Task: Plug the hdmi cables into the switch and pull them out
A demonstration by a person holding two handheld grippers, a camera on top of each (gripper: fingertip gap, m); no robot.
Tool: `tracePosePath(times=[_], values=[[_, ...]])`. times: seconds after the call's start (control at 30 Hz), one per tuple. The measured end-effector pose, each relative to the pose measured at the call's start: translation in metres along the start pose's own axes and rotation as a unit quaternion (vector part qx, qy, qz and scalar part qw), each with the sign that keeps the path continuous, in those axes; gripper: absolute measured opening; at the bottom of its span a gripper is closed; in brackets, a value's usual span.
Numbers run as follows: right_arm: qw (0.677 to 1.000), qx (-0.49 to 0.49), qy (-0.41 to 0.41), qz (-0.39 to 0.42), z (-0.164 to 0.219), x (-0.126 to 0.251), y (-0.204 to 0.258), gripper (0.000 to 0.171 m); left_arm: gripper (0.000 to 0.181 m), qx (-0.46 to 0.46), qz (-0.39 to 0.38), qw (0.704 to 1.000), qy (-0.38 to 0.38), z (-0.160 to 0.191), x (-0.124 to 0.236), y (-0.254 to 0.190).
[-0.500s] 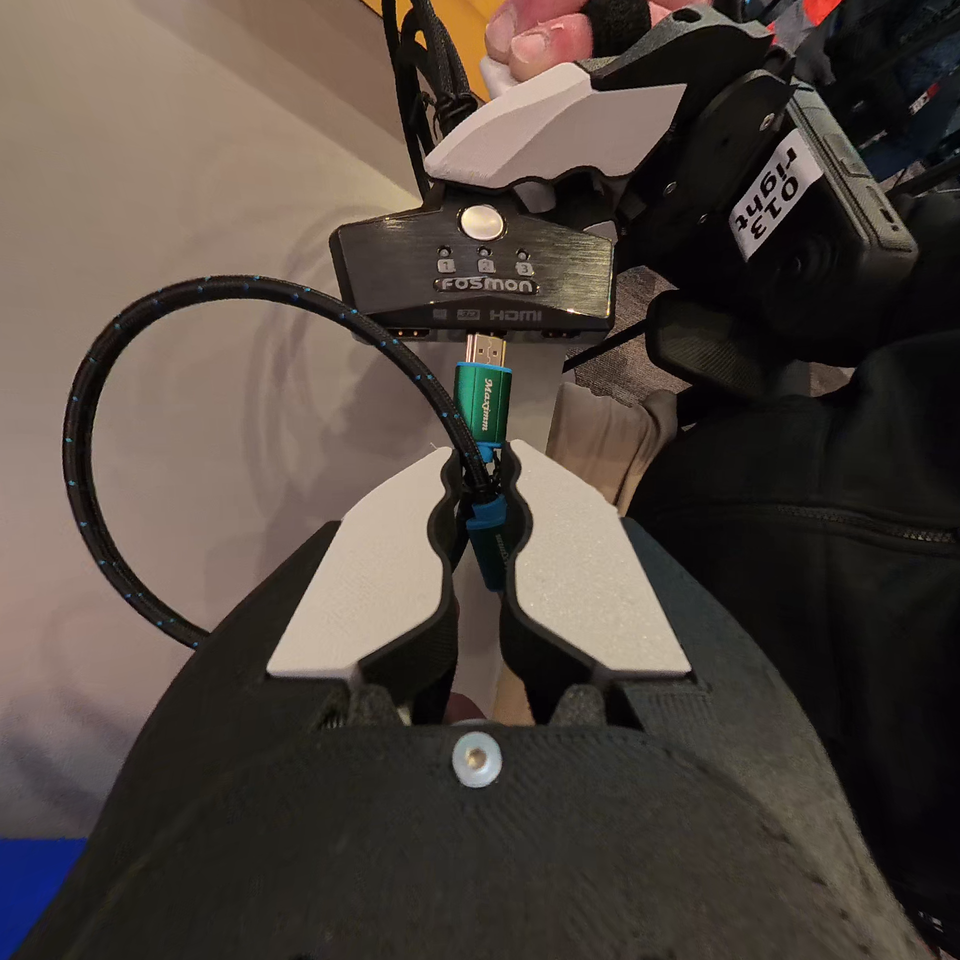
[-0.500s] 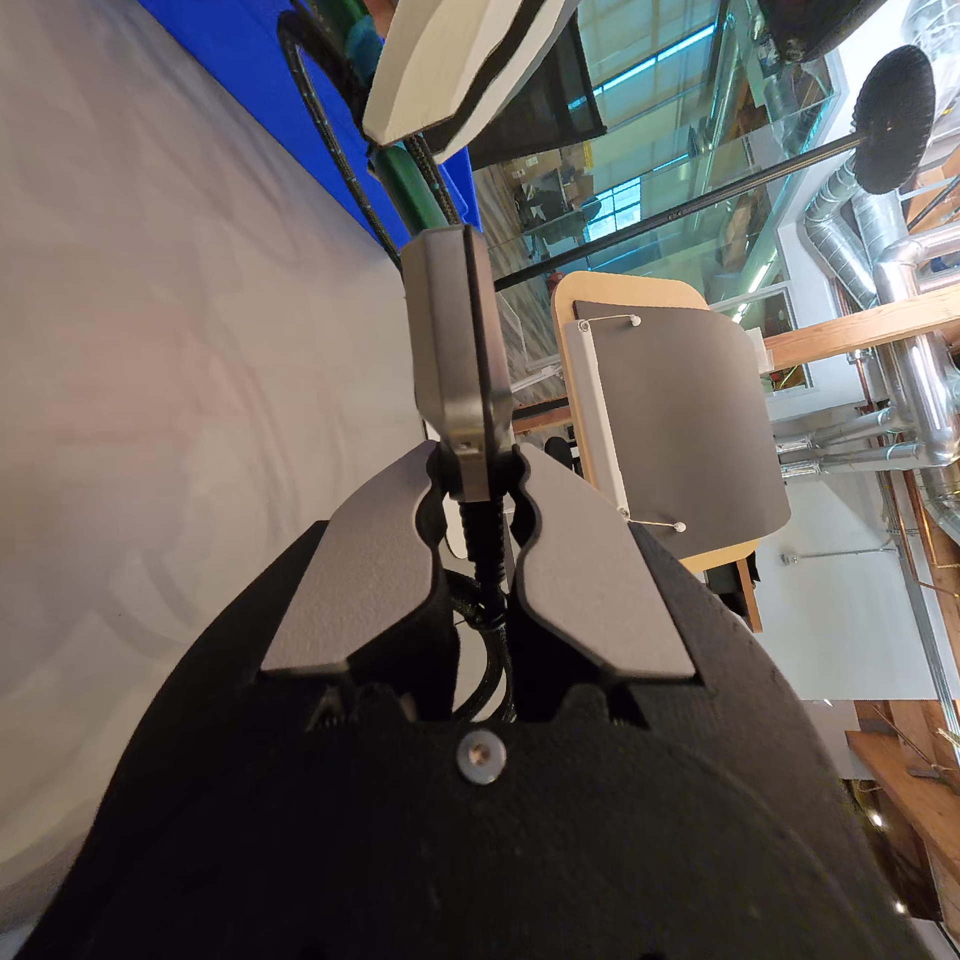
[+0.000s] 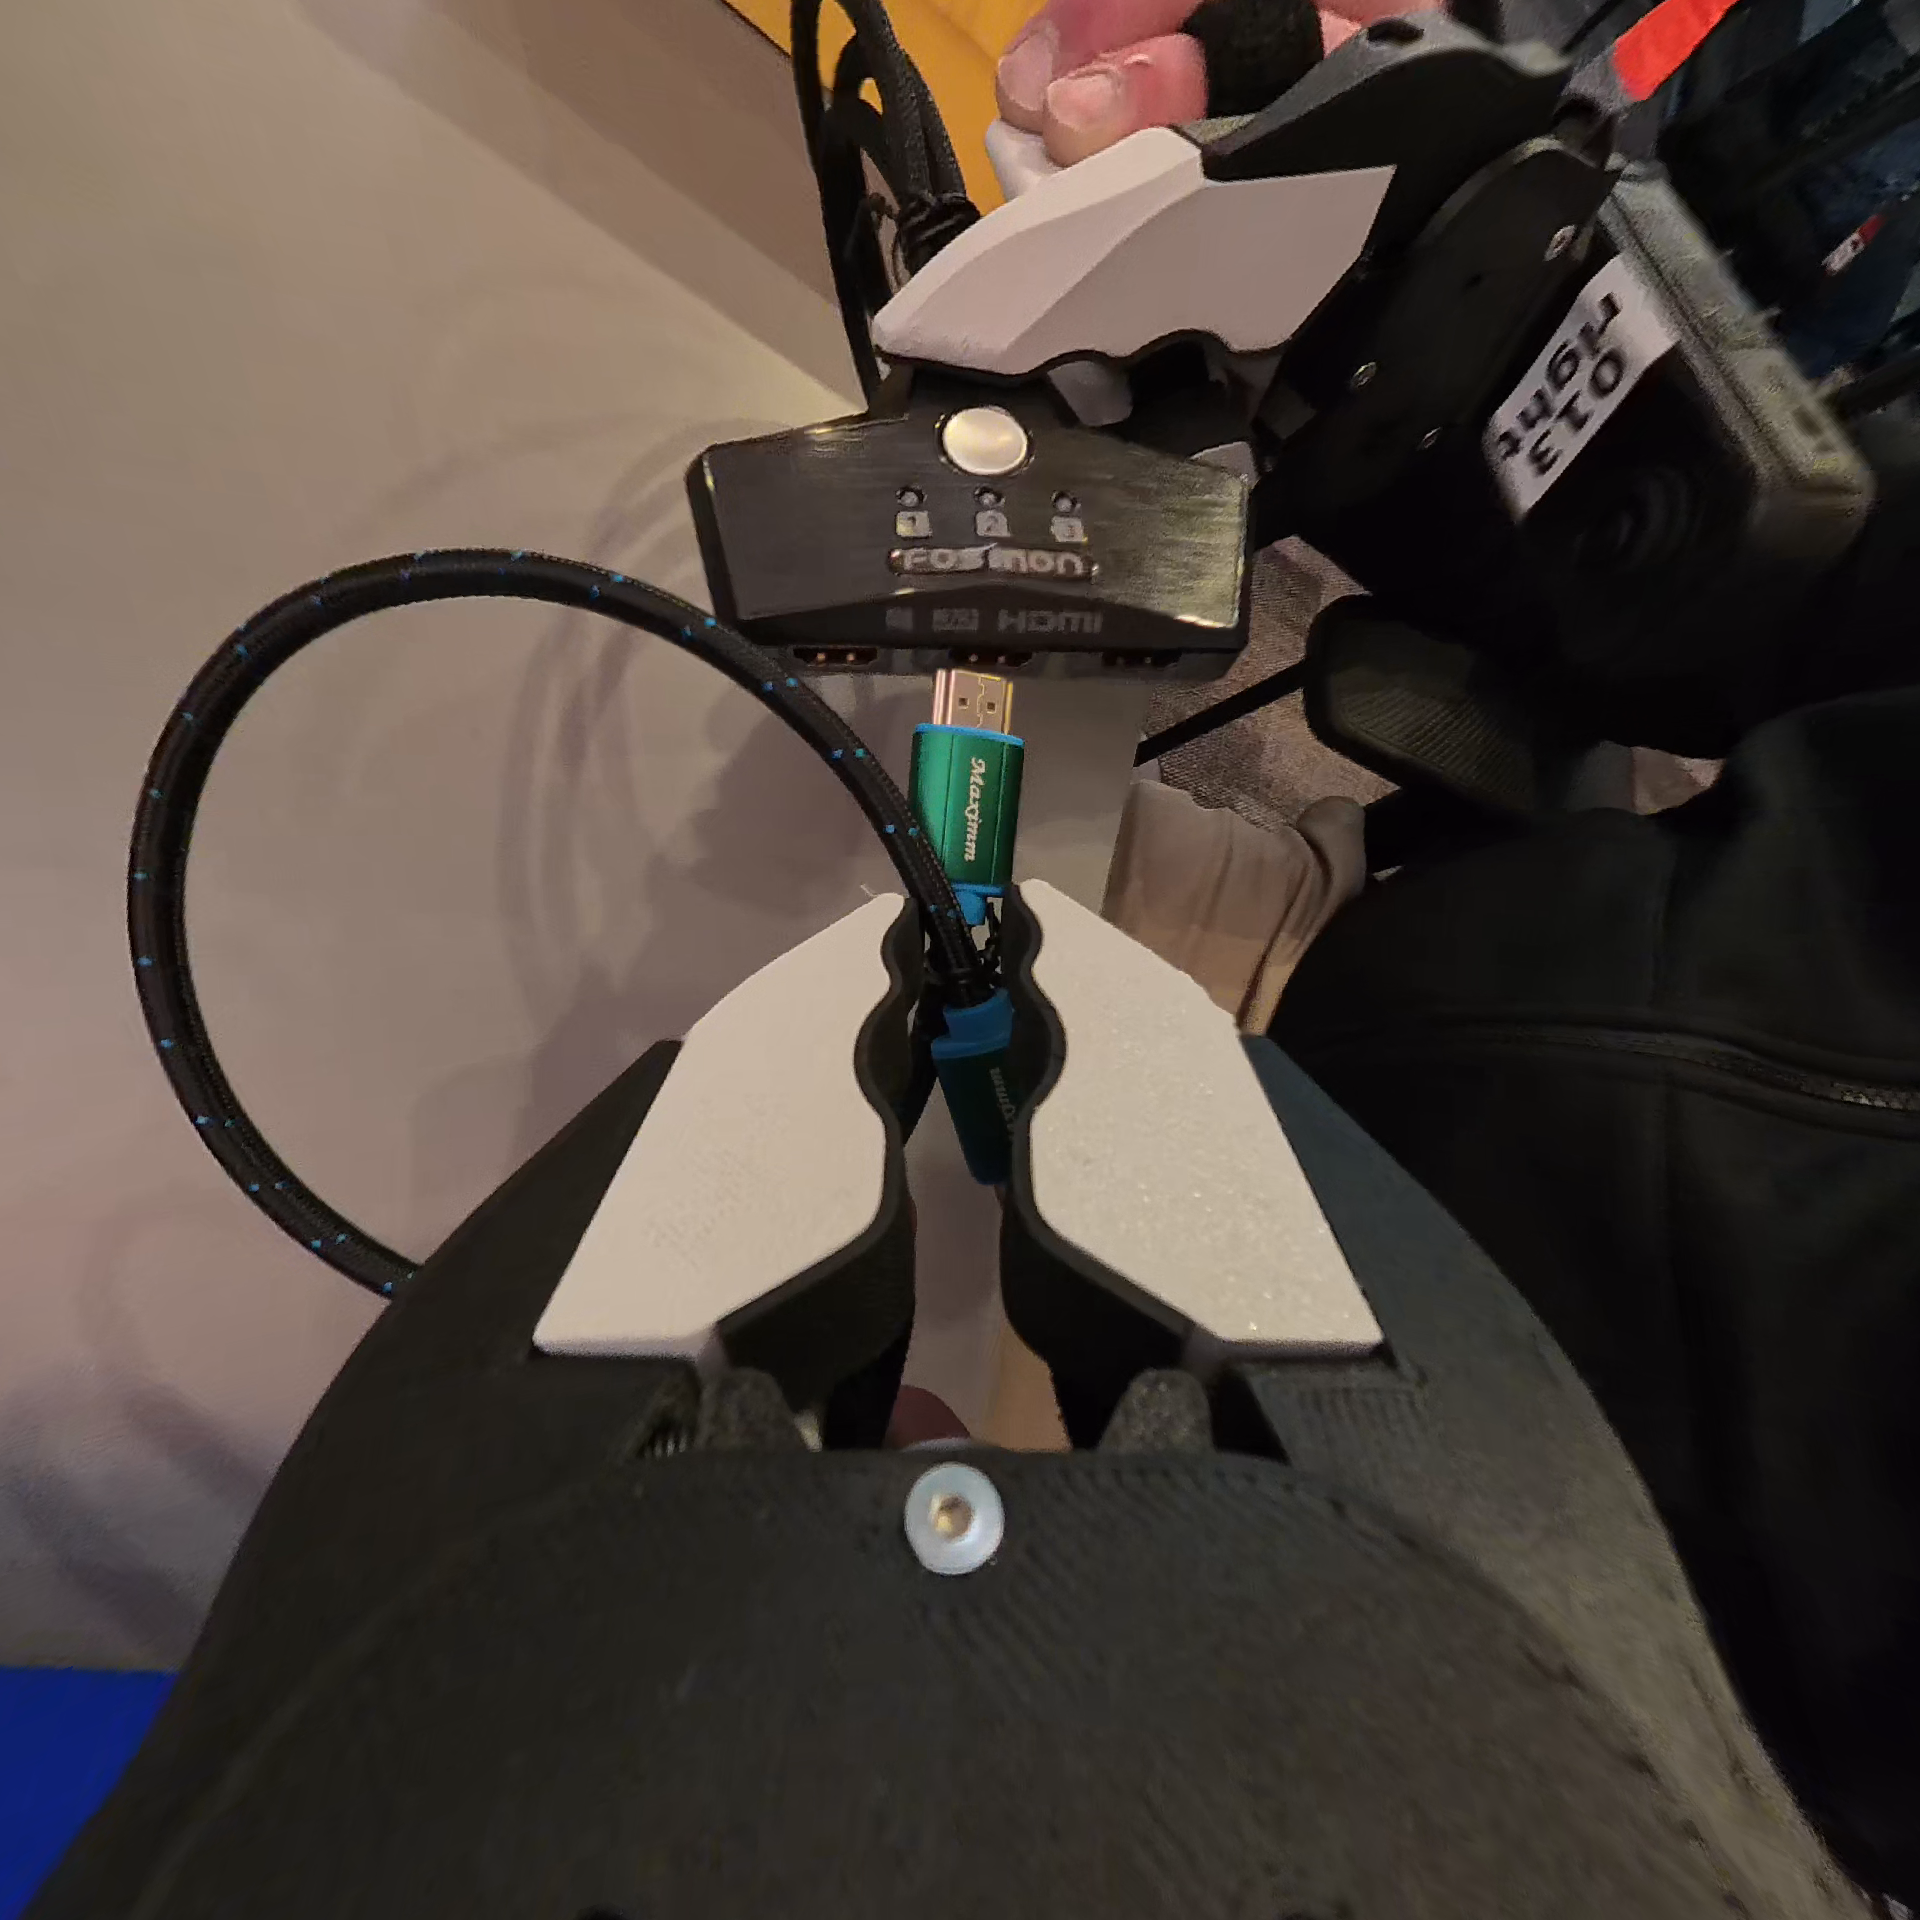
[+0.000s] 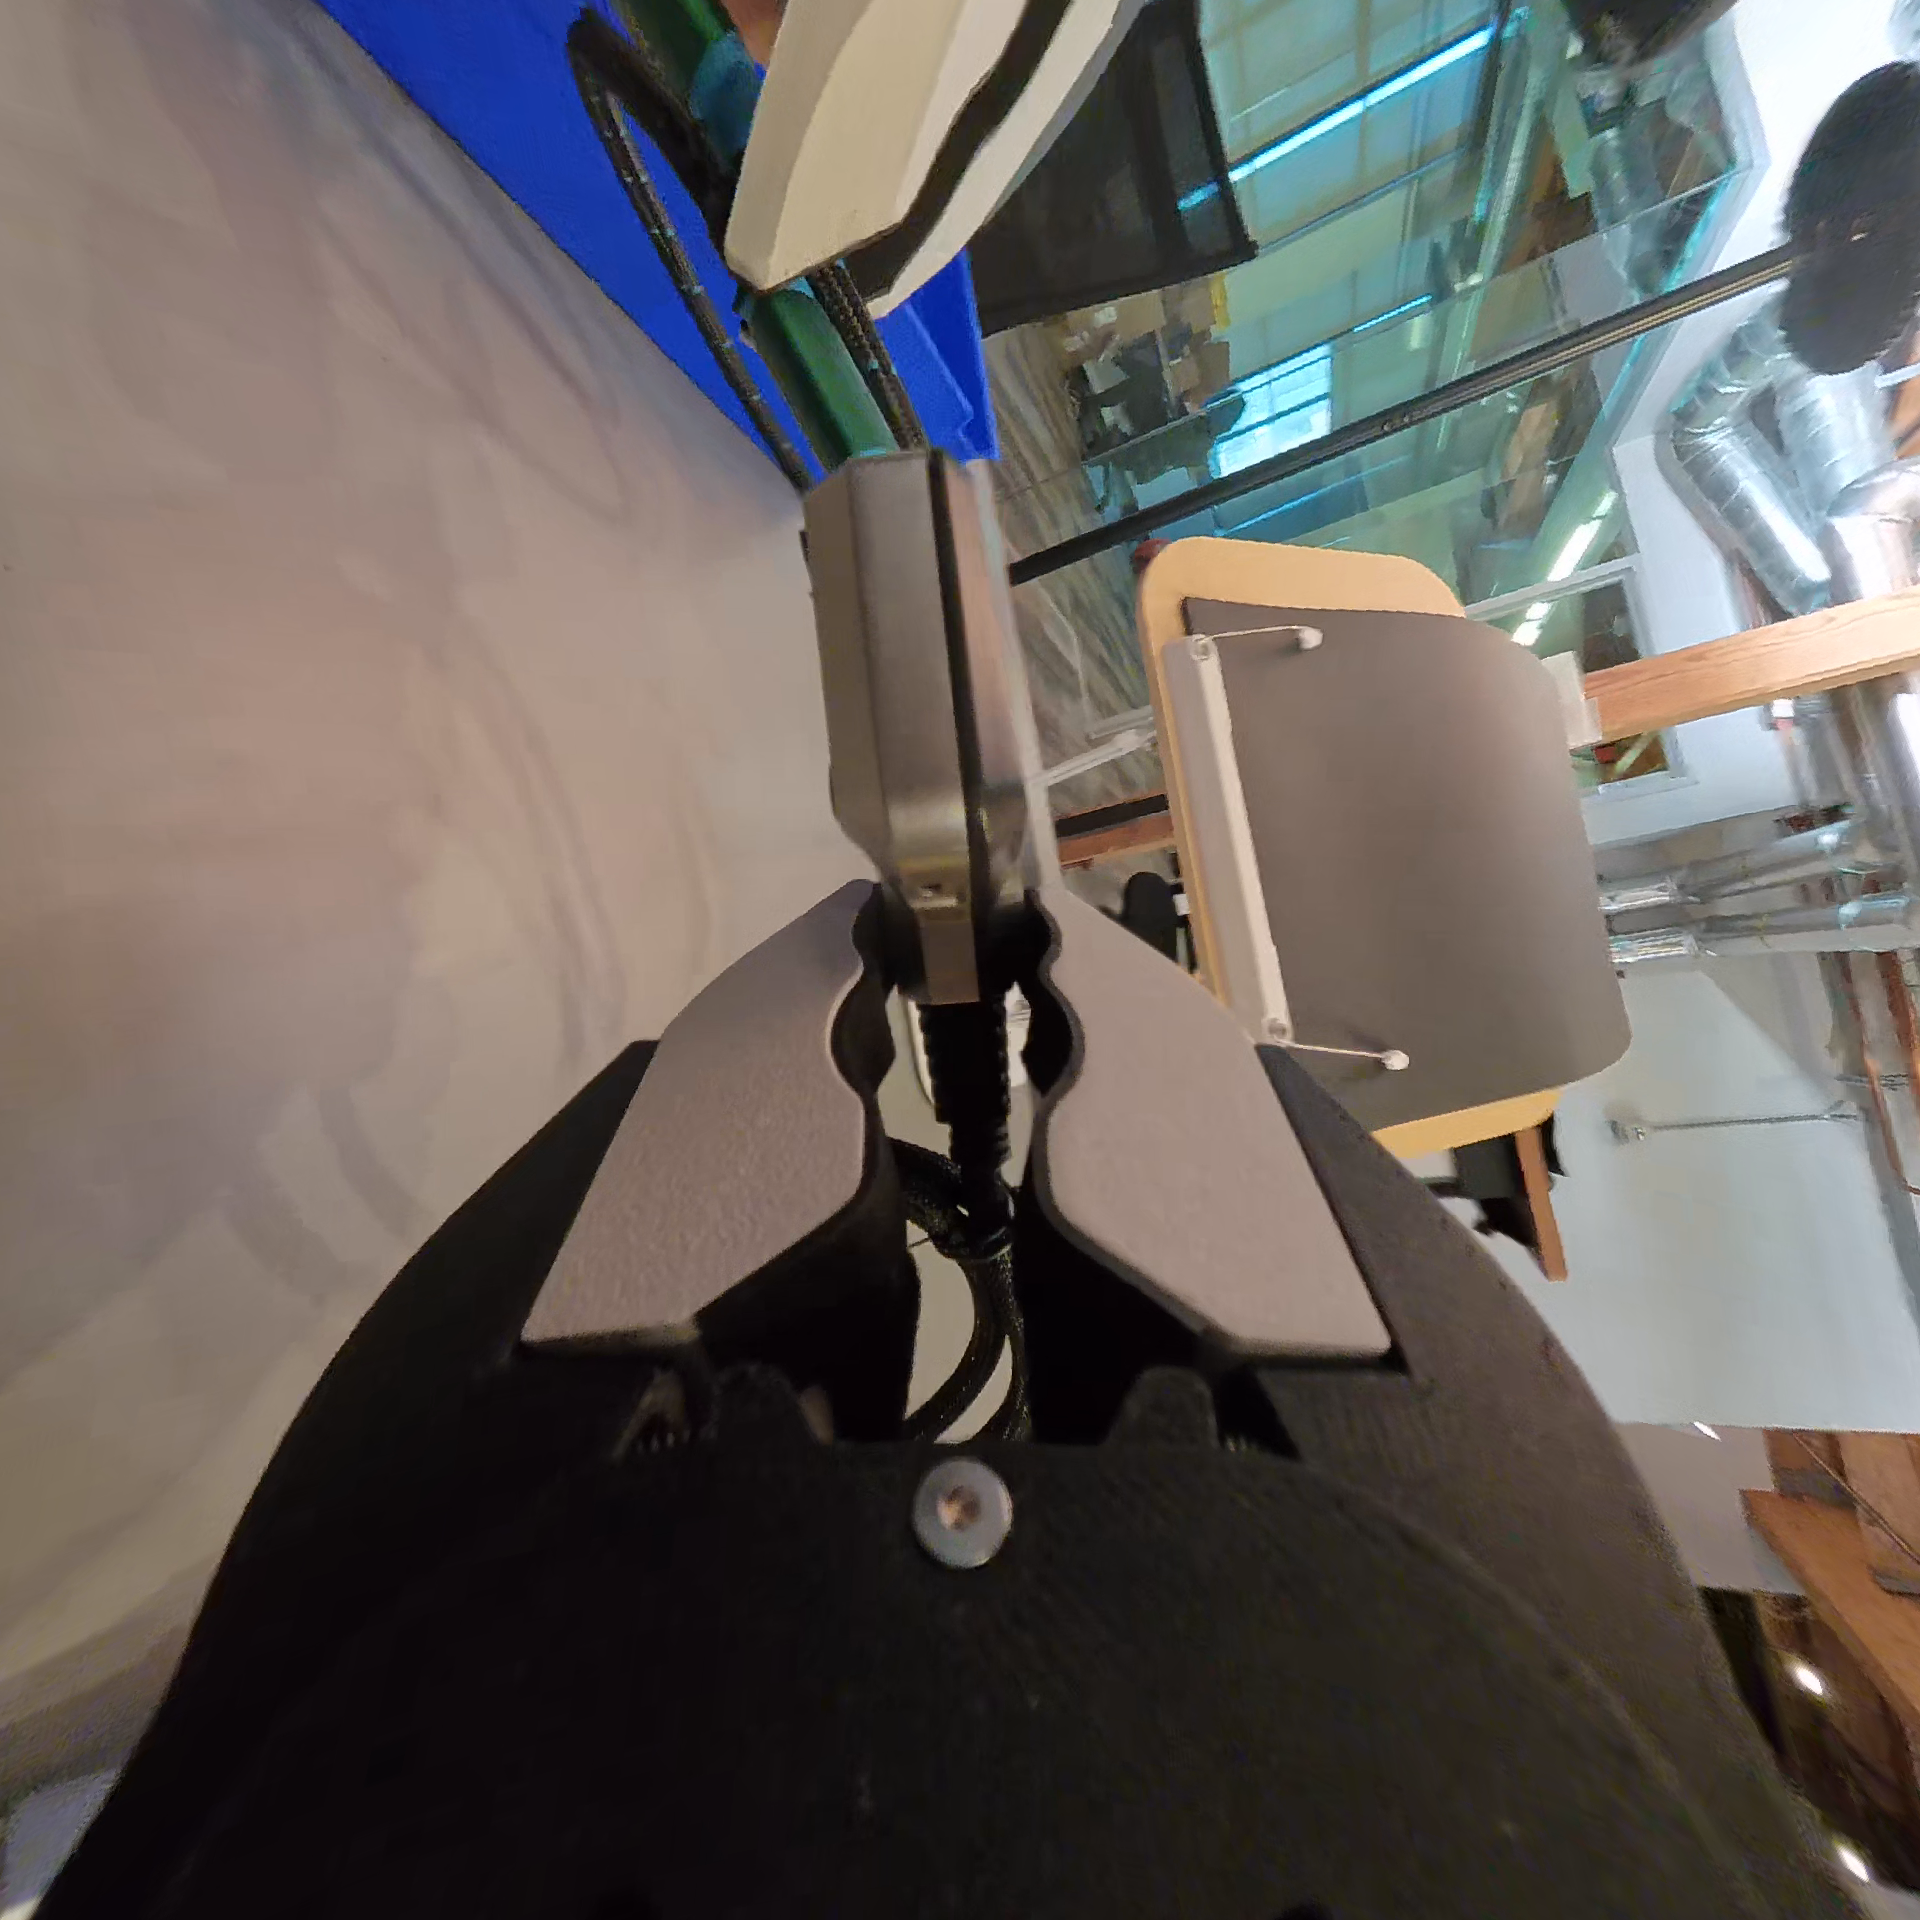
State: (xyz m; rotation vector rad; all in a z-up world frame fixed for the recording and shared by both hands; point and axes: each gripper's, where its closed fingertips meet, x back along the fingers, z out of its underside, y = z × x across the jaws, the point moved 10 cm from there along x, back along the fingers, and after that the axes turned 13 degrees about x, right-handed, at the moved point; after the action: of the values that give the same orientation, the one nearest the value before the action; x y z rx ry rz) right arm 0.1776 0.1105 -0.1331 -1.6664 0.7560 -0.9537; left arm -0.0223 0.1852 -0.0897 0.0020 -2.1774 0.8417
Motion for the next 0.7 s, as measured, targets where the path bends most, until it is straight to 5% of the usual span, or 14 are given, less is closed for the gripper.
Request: tracePosePath(times=[0.13,0.43,0.63,0.7], values=[[0.997,-0.038,-0.009,-0.072,0.006,0.000,-0.003,0.021,0.013,-0.016,-0.044,0.999,-0.012,0.010,-0.007,0.007],[0.970,-0.160,-0.034,-0.178,0.031,-0.004,-0.018,0.021,0.014,-0.149,-0.306,0.940,0.011,0.038,-0.063,0.057],[0.941,-0.221,-0.060,-0.250,0.042,-0.012,-0.026,0.021,0.021,-0.159,-0.319,0.934,-0.002,0.044,-0.088,0.078],[0.932,-0.224,-0.064,-0.278,0.043,-0.016,-0.026,0.021,0.044,-0.162,-0.312,0.936,-0.023,0.043,-0.085,0.074]])
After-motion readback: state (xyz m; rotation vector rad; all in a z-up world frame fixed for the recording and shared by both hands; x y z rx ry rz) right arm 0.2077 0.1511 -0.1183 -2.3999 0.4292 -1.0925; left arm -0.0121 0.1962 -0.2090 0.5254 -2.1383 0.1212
